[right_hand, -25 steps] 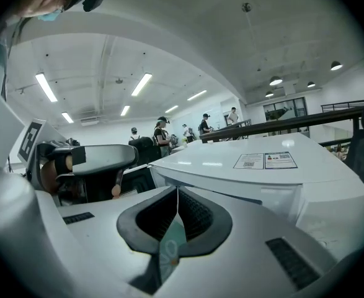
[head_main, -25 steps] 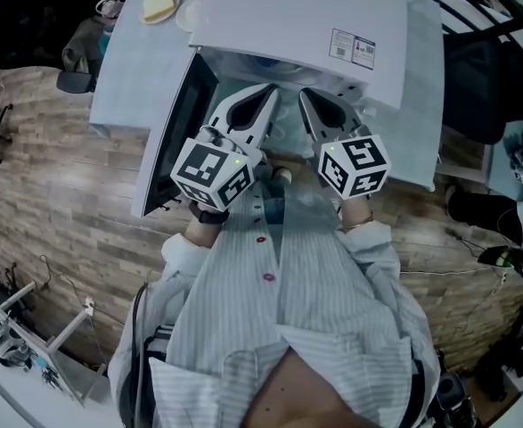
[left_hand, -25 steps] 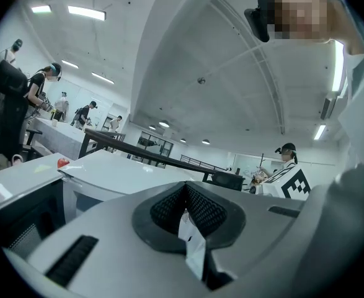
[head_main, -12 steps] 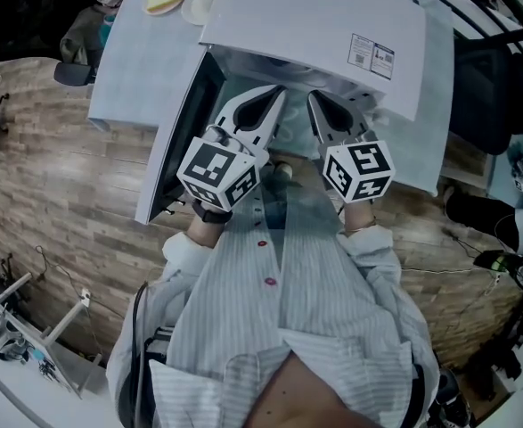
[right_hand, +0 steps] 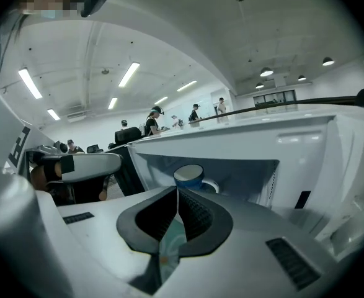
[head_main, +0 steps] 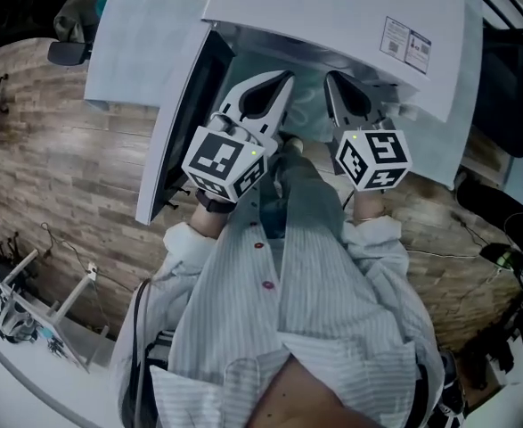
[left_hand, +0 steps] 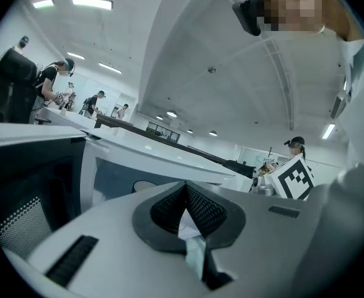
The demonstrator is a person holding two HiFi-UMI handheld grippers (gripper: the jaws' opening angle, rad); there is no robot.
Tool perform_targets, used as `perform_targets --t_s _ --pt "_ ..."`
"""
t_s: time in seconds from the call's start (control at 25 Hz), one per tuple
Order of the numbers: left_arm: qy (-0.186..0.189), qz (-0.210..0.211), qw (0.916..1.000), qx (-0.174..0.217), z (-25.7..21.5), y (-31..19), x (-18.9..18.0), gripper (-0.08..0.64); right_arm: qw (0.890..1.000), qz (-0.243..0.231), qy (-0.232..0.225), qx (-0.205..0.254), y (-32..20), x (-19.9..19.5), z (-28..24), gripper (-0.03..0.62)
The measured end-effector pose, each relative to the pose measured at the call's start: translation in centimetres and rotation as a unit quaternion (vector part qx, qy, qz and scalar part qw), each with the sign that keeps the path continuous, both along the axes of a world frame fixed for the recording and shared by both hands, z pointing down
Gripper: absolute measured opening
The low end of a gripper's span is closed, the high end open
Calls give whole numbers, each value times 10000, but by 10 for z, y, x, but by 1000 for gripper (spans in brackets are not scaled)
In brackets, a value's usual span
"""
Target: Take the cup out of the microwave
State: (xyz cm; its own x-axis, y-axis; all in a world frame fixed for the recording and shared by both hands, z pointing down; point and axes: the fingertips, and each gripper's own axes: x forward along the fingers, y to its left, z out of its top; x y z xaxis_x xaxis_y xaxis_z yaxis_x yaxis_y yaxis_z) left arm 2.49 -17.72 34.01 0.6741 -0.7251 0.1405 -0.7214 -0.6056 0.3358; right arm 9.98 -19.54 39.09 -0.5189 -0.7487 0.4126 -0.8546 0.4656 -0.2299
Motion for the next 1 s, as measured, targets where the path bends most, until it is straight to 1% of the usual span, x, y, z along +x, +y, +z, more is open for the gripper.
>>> perform_targets --t_s 0.2,0.52,0.8,0.92,1.0 --pt "-132 -139 9998 17 23 -14 -5 8 9998 161 -90 -58 -5 -2 17 34" --pt "-179 -294 9993 125 55 -36 2 9 9993 309 -114 -199 -7 -1 46 35" --pt "-351 -437 9984 118 82 -46 4 9 9986 444 -184 -209 -9 7 65 34" --pt "-370 -448 9983 81 92 -47 5 9 9984 480 -198 -206 -9 8 69 34" --pt "-448 -447 9980 91 99 -49 5 11 9983 499 -218 -202 -9 8 72 34"
